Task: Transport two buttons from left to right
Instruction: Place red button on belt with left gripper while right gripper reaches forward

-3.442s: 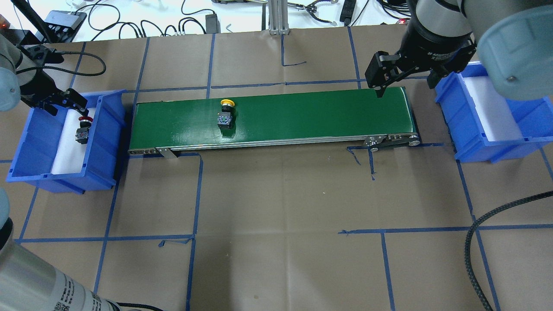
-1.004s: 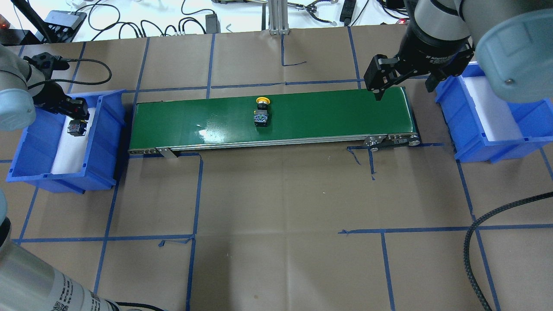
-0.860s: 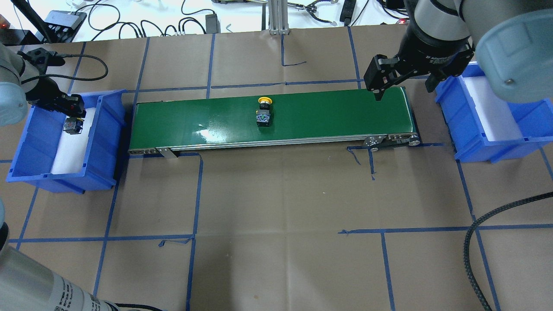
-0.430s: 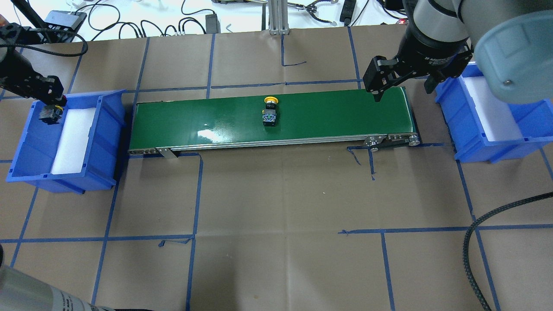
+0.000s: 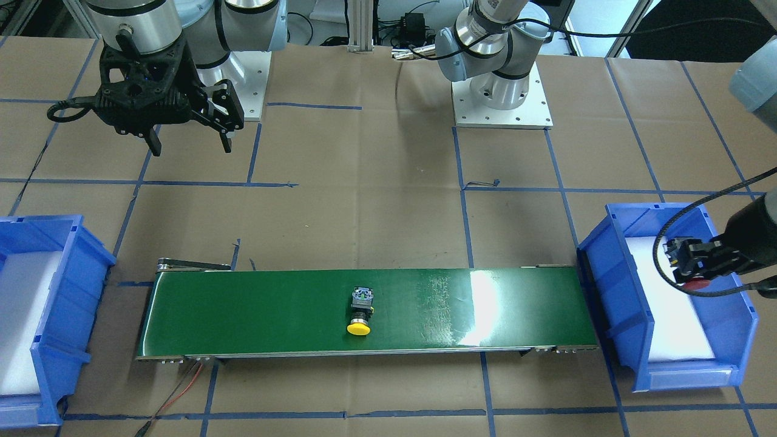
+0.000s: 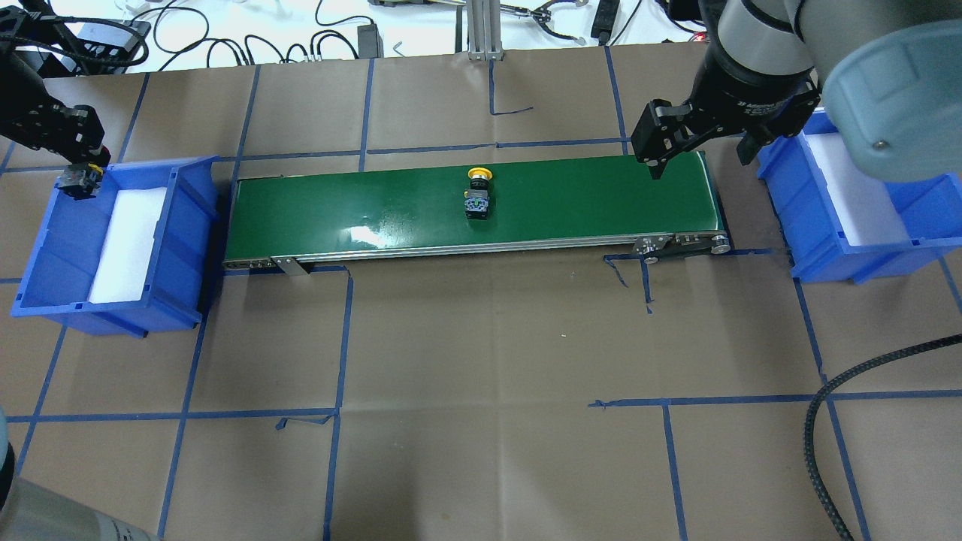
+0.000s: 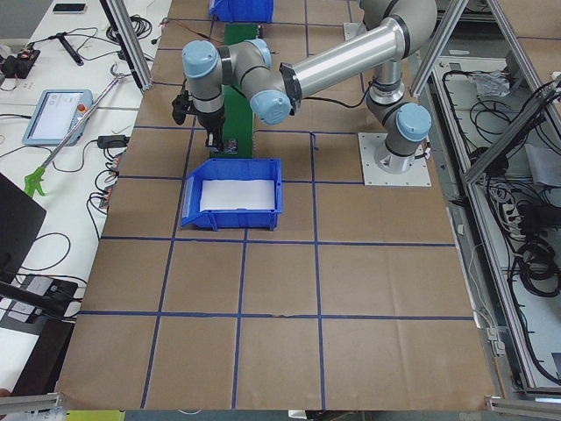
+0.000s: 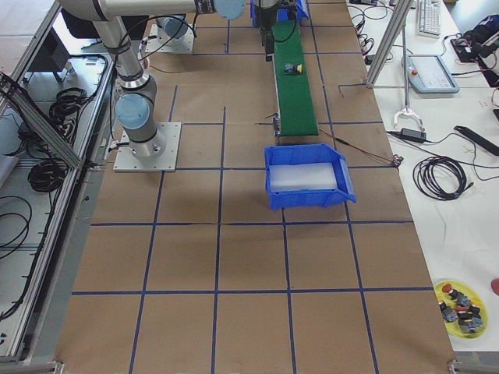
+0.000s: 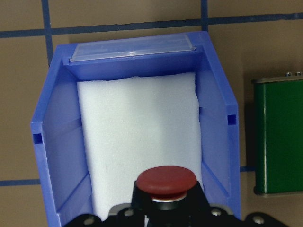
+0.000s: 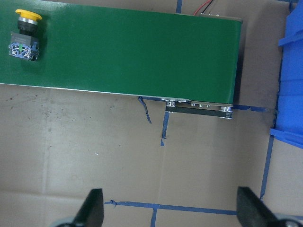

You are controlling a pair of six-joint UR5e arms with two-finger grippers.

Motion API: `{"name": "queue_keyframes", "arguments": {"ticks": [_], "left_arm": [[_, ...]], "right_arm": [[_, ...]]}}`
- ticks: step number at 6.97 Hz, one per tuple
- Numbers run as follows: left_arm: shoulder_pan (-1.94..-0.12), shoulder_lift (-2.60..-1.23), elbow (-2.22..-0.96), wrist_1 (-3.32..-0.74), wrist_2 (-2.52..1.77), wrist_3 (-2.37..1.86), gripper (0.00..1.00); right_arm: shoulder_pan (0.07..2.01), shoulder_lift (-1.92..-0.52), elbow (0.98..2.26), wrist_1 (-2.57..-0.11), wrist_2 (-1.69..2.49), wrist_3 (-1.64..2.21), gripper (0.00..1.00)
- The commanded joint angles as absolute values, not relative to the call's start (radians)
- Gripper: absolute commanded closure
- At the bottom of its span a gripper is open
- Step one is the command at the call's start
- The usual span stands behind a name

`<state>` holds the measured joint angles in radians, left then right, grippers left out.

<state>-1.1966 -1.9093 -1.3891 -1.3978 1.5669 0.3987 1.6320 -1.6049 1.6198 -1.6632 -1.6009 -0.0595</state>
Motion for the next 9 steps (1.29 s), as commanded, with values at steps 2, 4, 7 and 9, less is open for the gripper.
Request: {"name": "queue_keyframes", "arguments": {"ticks": [2, 4, 7, 9], "left_arm": [[-1.388, -1.917, -1.414, -1.391, 1.591, 0.172, 0.95], [-1.41, -1.931, -1.424, -1.391, 1.586, 0.182, 0.95], [-1.476, -1.96, -1.46, -1.332, 1.589, 0.199, 0.95], [-1.473, -2.0, -1.531, -1.151, 1.594, 0.255, 0.95]], "right_arm": [[1.632, -1.501, 1.66, -1.836, -1.565, -0.028, 0.0], [1.631, -1.43, 1.661, -1.864, -1.56, -0.025, 0.0], [1.625, -1.287, 1.587, -1.971, -1.571, -0.029, 0.0], [1.623, -1.256, 1.577, -1.962, -1.571, -0.031, 0.0]]}}
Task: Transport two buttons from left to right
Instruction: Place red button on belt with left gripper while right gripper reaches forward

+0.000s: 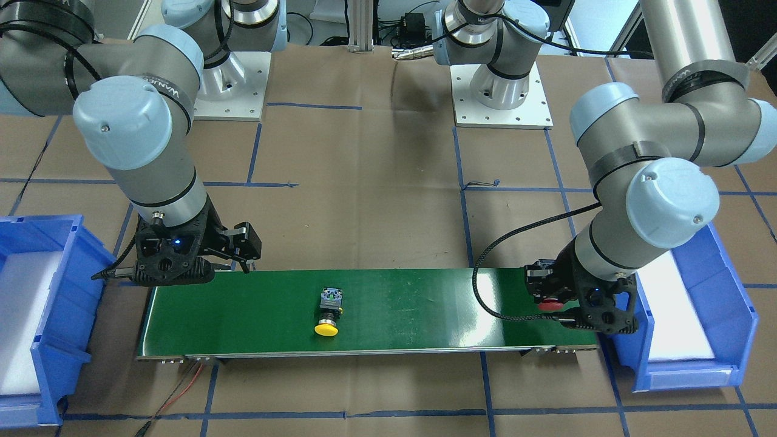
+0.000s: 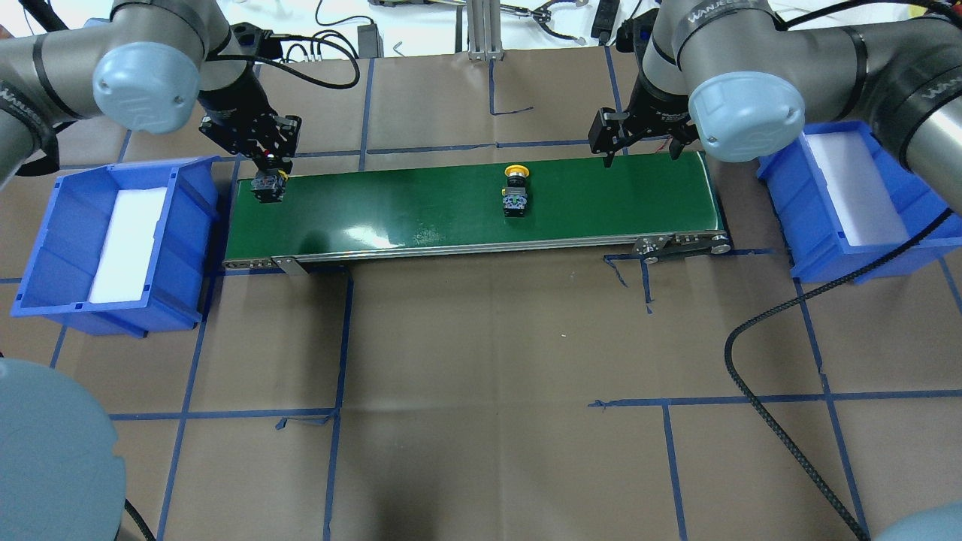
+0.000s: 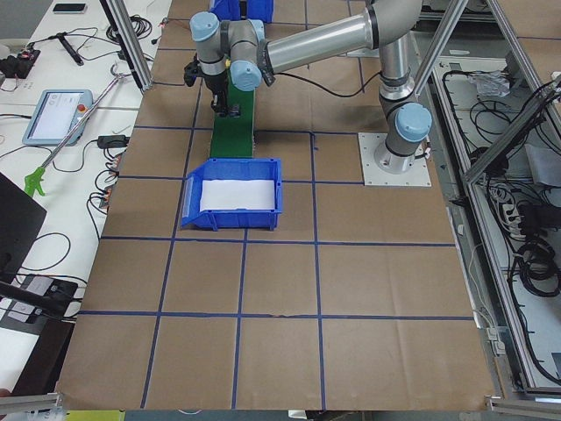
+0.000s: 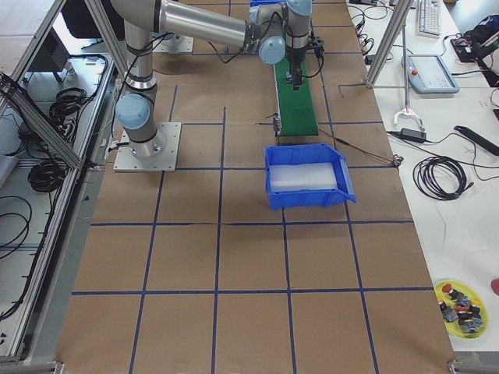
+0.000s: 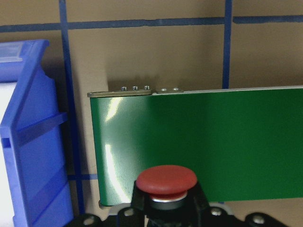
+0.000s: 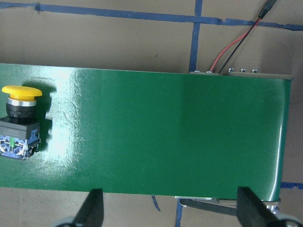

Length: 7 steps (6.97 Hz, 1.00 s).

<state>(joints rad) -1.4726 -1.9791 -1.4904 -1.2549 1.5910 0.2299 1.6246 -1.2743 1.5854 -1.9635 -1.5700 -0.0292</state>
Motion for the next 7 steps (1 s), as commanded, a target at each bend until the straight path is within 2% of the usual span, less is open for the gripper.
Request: {"name": "queue_keyframes", "arguments": {"ticks": [1, 5, 6, 7], "left_arm": [[-1.468, -2.005, -1.549, -1.129, 1.592, 0.259, 0.95], [-1.466, -2.039, -1.587, -1.08, 1.591, 0.242, 0.94], [-1.468, -2.037, -1.603, -1.059, 1.591, 0.242, 0.87], [-1.47, -2.034, -1.606, -1.057, 1.592, 0.224, 0.55]], "right_arm": [[1.623, -1.247, 1.581, -1.963, -1.571, -0.029, 0.0], [1.628, -1.22, 1.595, -1.963, -1.566, -0.025, 0.0], [1.628, -1.21, 1.594, -1.974, -1.56, -0.025, 0.0], [1.626, -1.203, 1.591, -1.976, -1.559, -0.025, 0.0]]}}
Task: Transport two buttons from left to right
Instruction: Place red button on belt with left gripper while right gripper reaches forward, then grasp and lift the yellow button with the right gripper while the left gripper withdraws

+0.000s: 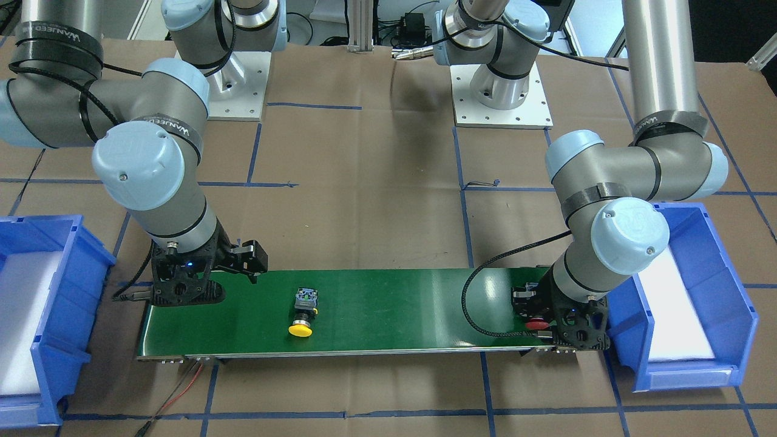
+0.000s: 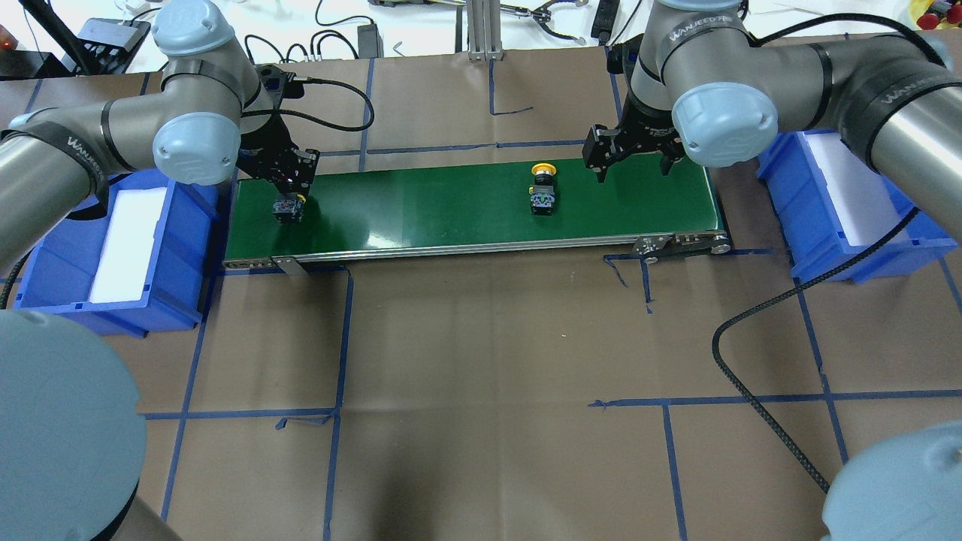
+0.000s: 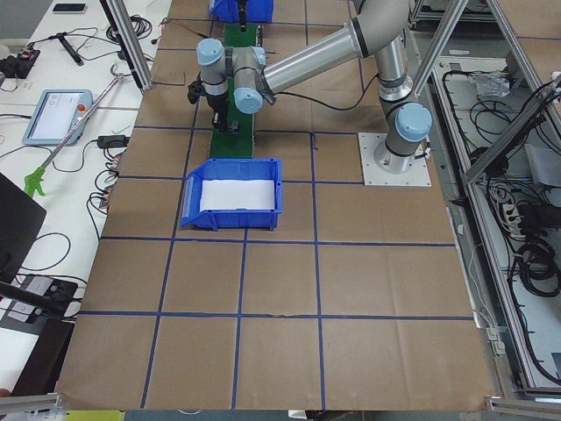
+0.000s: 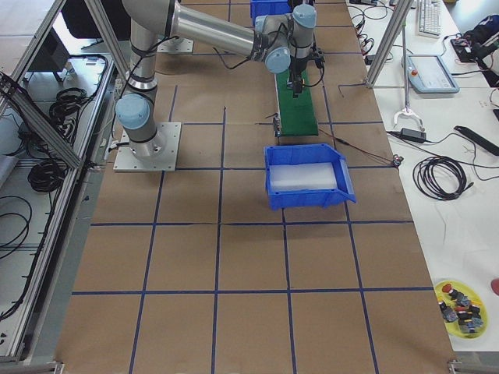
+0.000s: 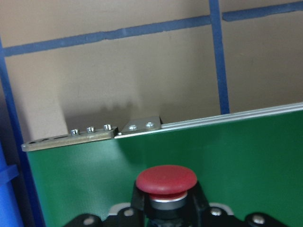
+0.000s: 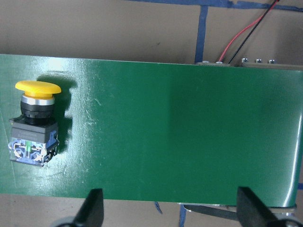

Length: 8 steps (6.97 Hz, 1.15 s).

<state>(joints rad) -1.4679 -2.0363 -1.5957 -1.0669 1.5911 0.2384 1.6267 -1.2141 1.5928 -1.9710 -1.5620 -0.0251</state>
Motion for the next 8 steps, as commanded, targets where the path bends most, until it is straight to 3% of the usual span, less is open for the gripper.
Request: {"name": "queue_keyframes", "arguments": {"ticks": [1, 4, 8], "left_arm": [[-1.47, -2.026, -1.606, -1.061, 1.592, 0.18, 0.01], [-1.47, -1.984, -1.543, -1.136, 1.597, 0.166, 0.0], [-1.486, -1.775, -1.503, -1.452, 1.591, 0.057, 0.0]], "right_arm": [[1.625, -1.2, 1.583, -1.976, -1.555, -0.023, 0.0], [1.621, -1.183, 1.577, -1.979, -1.479, 0.034, 0.0], [1.626, -1.094, 1.485, -1.976, -1.497, 0.04, 0.0]]}}
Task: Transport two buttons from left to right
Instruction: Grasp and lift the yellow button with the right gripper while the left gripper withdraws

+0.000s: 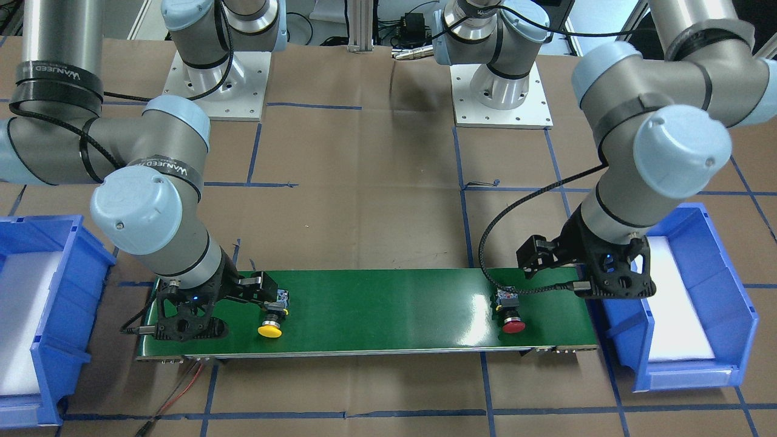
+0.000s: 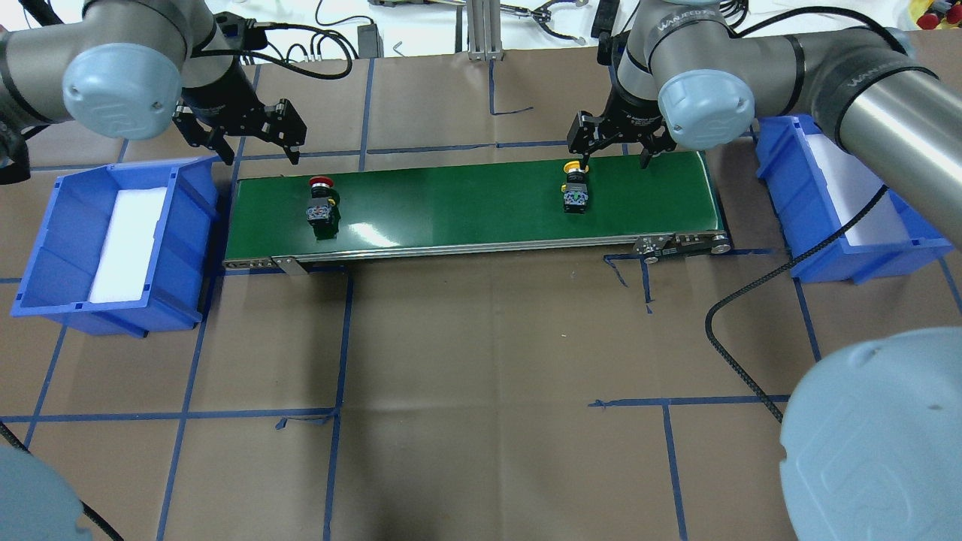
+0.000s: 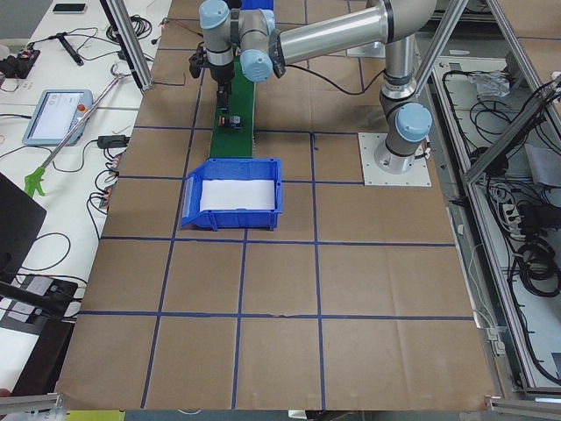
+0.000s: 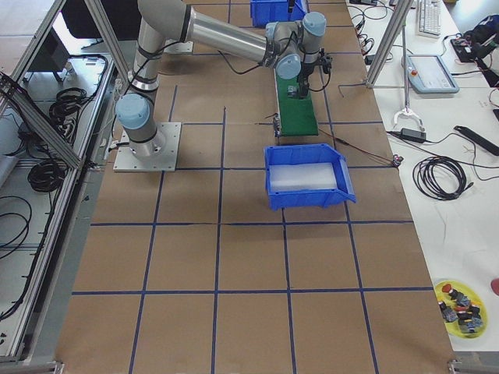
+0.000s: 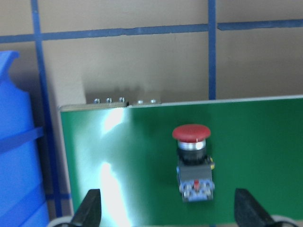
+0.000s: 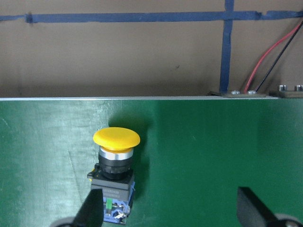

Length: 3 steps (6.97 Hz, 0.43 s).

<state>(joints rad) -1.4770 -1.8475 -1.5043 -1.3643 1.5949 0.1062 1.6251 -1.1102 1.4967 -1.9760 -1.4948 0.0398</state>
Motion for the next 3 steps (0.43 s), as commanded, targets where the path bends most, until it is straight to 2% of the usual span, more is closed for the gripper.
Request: {"name": "queue_keyframes", "arguments": {"ticks": [1, 3], "left_arm": [[-1.514, -1.708, -1.534, -1.482, 1.58, 0.014, 0.0], [-1.587, -1.64, -1.592, -1.497, 1.589, -0.04, 0.0]], "right_arm": [[1.626, -1.091, 1.489, -1.974, -1.497, 0.069, 0.0], [1.628, -1.089, 1.514, -1.964, -1.497, 0.078, 0.0]]}}
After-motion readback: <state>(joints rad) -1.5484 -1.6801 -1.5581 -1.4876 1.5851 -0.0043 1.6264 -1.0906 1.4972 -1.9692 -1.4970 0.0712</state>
